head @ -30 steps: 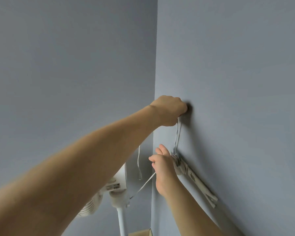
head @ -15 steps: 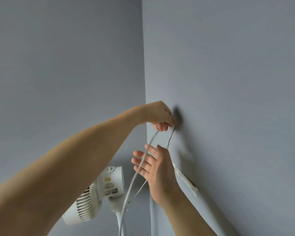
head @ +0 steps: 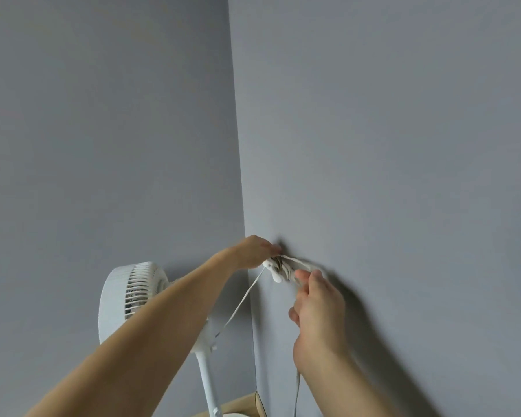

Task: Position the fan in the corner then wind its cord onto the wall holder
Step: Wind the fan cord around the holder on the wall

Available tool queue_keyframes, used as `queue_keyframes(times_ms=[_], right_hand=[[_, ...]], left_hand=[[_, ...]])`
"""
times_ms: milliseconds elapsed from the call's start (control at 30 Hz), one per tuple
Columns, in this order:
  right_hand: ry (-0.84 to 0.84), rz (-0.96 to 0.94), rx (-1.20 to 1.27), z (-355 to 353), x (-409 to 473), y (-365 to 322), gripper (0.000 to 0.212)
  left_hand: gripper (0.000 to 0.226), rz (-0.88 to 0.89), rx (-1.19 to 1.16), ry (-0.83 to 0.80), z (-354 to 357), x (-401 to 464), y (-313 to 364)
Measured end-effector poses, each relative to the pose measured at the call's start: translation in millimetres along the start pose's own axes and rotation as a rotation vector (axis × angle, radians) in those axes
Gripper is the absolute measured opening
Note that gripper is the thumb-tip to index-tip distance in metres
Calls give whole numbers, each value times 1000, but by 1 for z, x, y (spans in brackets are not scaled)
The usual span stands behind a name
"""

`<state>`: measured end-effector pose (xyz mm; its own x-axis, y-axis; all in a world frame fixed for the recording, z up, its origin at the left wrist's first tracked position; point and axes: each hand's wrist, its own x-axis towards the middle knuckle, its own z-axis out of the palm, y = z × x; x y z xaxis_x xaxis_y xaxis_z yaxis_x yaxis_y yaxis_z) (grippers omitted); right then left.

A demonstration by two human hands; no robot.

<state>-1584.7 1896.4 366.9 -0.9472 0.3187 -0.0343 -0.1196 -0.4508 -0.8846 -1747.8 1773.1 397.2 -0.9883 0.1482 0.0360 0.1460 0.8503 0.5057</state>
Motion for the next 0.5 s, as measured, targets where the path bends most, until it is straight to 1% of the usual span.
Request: queue_keyframes(times_ms=[67, 167, 233, 300, 400, 500], right_hand=[[26, -20, -32, -6, 0, 8, 35], [50, -44, -141, -12, 0, 19, 28], [8, -65, -251, -15, 3, 26, 28], [-44, -48, -311, -15, 8, 31, 26], [-96, 9, -354, -8, 16, 35, 23], [-119, 65, -373, -1, 30, 49, 21]], left_hand=[[43, 20, 1, 25, 5, 0, -1], [32, 52, -48, 105, 12, 5, -8], [31, 49, -94, 142, 18, 5, -12], [35, 31, -101, 169, 23, 8, -13], [26, 47, -73, 194, 26, 9, -8], [18, 86, 56, 202, 30, 9, -4]])
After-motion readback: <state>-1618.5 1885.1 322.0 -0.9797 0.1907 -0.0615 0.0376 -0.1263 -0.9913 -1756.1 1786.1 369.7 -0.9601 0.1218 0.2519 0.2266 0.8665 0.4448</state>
